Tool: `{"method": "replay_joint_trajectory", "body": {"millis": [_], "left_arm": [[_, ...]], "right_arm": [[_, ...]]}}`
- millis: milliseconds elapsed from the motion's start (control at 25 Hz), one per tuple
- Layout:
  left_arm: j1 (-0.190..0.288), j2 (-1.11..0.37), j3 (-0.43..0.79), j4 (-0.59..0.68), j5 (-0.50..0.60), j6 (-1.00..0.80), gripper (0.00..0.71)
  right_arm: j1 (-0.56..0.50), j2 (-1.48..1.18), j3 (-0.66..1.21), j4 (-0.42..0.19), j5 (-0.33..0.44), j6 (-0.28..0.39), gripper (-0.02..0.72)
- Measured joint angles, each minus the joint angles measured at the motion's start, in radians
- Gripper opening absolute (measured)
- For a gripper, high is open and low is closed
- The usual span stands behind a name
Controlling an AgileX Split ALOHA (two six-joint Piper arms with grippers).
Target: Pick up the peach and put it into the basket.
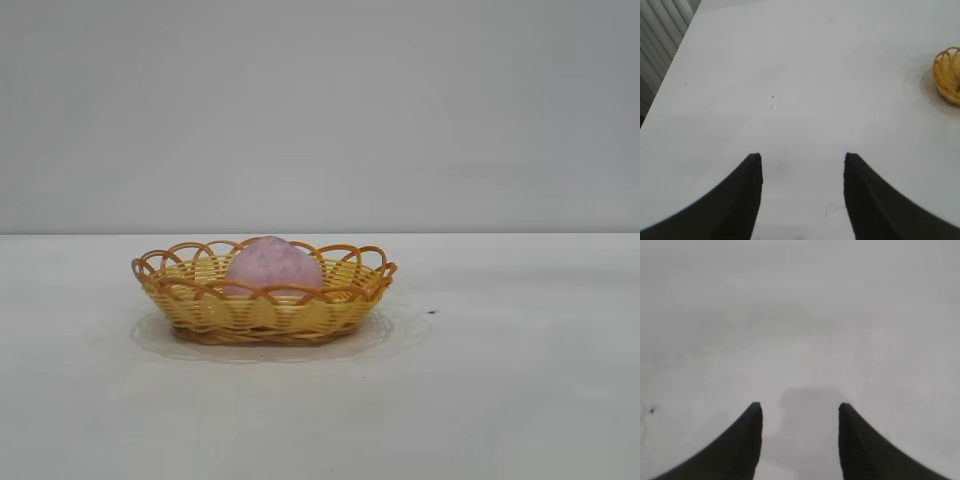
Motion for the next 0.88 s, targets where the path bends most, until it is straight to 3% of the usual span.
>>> {"method": "replay_joint_trajectory", "body": {"millis": [560, 720, 880], "left_arm": [[0.000, 0.000, 0.000, 0.000, 0.000, 0.000, 0.322], [0.000, 0.000, 0.000, 0.000, 0.000, 0.000, 0.322], [0.000, 0.000, 0.000, 0.000, 0.000, 0.000, 0.322]], "right_arm": [[0.000, -0.690, 0.267, 0.000, 0.366, -0.038, 0.298], [0.000, -0.889, 0.324, -0.002, 0.419, -0.044, 0.298], [0.000, -1.085, 0.349, 0.007, 0.404, -0.044, 0.298]]}}
